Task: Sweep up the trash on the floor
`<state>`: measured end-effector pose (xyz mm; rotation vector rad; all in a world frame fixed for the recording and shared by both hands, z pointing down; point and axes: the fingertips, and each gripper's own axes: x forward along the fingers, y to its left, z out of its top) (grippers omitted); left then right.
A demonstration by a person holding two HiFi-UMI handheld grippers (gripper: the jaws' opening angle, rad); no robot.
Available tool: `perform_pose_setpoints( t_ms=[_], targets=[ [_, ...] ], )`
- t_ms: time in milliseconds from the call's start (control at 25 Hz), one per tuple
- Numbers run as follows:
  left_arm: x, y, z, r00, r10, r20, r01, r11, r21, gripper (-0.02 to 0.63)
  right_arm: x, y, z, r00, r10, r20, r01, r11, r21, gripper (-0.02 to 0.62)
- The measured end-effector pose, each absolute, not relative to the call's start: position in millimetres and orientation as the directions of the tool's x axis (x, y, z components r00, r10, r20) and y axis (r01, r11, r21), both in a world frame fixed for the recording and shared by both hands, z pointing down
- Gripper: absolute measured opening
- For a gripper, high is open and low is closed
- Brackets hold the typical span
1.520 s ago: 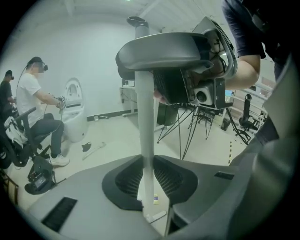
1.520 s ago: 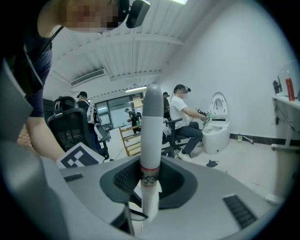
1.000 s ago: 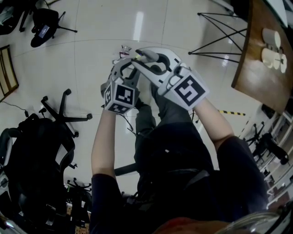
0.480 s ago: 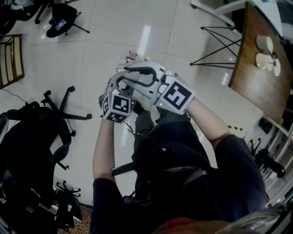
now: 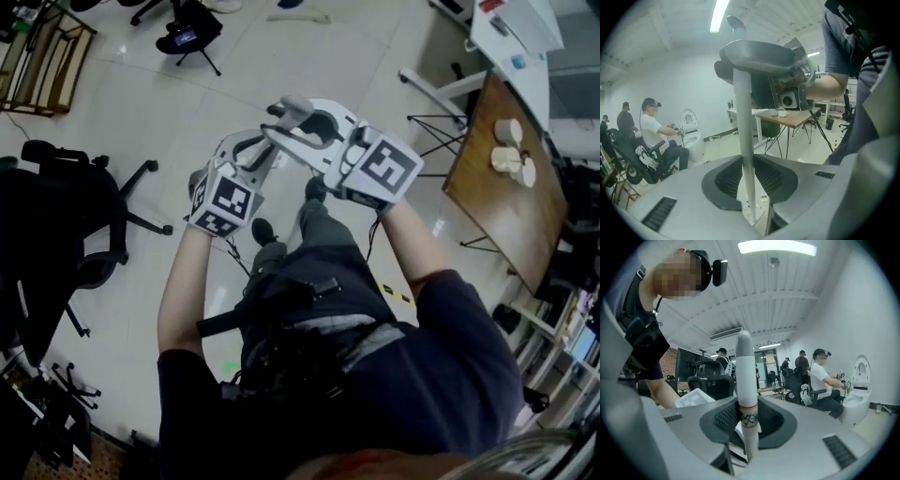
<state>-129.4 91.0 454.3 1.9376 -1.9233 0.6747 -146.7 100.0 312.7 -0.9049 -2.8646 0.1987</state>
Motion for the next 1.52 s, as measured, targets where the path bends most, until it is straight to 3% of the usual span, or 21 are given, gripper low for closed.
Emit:
perform_pose_setpoints(
  t_ms=[480, 520, 560, 600, 840, 960, 1120, 1200, 1520],
  targets=[
    [-103, 137, 392, -0.125, -0.906, 0.405, -0.974, 0.036, -0.222, 0.101, -117, 137, 259, -0.919, 0.389, 0.054, 0.382, 0.917, -0.116, 0.106],
    [-98, 135, 386, -0.110, -0.921, 0.373, -0.982, 0.041, -0.186, 0.121, -115, 136, 257, -0.929, 0.366, 0.053, 0.359, 0.926, -0.116, 0.106],
    [-93, 131, 379, -0.079, -0.938, 0.338, -0.991, 0.036, -0.132, 0.203, -112, 133, 256, -0.938, 0.343, 0.056, 0.335, 0.935, -0.117, 0.106],
    [-88, 126, 372, -0.043, -0.950, 0.310, -0.997, 0.021, -0.074, 0.227, -109, 129, 255, -0.945, 0.322, 0.062, 0.313, 0.942, -0.119, 0.106],
    [-55, 76, 351, 0.081, -0.956, 0.282, -0.991, -0.108, -0.083, 0.221, -79, 87, 262, -0.968, 0.230, 0.098, 0.216, 0.967, -0.133, 0.106],
    [-34, 48, 349, 0.127, -0.946, 0.300, -0.982, -0.163, -0.100, 0.172, -60, 60, 267, -0.977, 0.193, 0.096, 0.178, 0.973, -0.147, 0.106],
    [-6, 5, 355, 0.195, -0.924, 0.329, -0.964, -0.243, -0.109, 0.161, -38, 20, 270, -0.983, 0.164, 0.083, 0.149, 0.976, -0.160, 0.106],
    [8, -15, 353, 0.240, -0.914, 0.328, -0.956, -0.282, -0.086, 0.103, -29, -1, 266, -0.987, 0.150, 0.065, 0.138, 0.976, -0.169, 0.106],
    [25, -69, 352, 0.277, -0.896, 0.346, -0.951, -0.308, -0.036, 0.098, -11, -53, 263, -0.991, 0.128, 0.035, 0.121, 0.980, -0.156, 0.107]
  ],
)
